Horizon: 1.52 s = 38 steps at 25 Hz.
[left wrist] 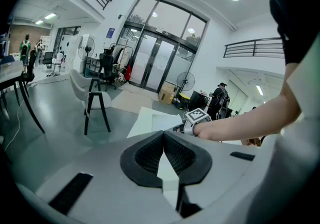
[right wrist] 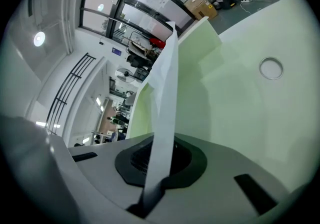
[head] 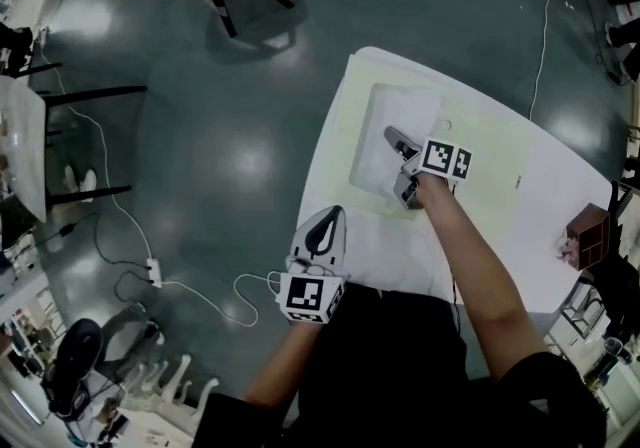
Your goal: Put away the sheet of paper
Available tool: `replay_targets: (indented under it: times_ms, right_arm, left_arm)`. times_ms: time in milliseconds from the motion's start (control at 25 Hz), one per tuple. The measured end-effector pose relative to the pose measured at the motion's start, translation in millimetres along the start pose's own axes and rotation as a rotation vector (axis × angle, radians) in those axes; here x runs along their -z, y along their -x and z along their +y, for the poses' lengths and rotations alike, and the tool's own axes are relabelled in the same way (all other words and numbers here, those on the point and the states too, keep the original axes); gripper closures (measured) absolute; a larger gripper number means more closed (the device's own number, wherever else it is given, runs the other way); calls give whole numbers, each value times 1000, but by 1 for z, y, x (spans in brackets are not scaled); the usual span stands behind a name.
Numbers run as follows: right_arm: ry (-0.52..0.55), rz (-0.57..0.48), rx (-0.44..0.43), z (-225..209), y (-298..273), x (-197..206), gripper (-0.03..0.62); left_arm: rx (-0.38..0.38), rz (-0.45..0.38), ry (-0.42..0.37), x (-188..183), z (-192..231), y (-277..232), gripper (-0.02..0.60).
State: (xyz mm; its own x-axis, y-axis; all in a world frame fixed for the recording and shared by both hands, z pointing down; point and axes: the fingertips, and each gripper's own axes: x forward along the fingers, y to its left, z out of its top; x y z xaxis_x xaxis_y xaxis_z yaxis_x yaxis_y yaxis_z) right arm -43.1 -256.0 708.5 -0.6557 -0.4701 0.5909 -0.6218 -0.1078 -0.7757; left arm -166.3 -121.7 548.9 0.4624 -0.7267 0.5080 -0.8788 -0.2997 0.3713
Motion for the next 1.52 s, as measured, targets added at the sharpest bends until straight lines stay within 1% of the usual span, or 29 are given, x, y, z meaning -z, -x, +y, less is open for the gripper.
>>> replay_targets:
  times_ms: [120,280,520,640,800,920,1080,1280,1520]
  right_arm:
    - [-27,6,-17,1,-3,3,594]
    - [-120,-4,-37,0,-6,6,594]
    - [-175,-17,-61,1,-11,9,594]
    - [-204,-24,-60,-2,-9,10,594]
    - [-216,-25,-47,-11,-8,11,594]
    - [-226,-23,-57,-13,-6,10,594]
    - [-194,-9,-61,-10,-10,6,594]
    - [-274,1,-110,-7,-16,6,594]
    - [-304,10,-132,-7,-19,7,594]
  left_arm:
    - [-15,-3,0,0,3,0,578]
    - [-26,-7,0,0,7,1,578]
    - [-29,6,-1,1,13,1,578]
    - [-23,4,-12,0,11,-1,578]
    - [-20,7,-19,0,9,-2,578]
    - [-21,8,-15,-1,6,-2,578]
    - [-19,10,-15,0,4,-3,578]
    - [-22,6,-23,1,4,-2,578]
    - [-26,12,-12,2,7,0,578]
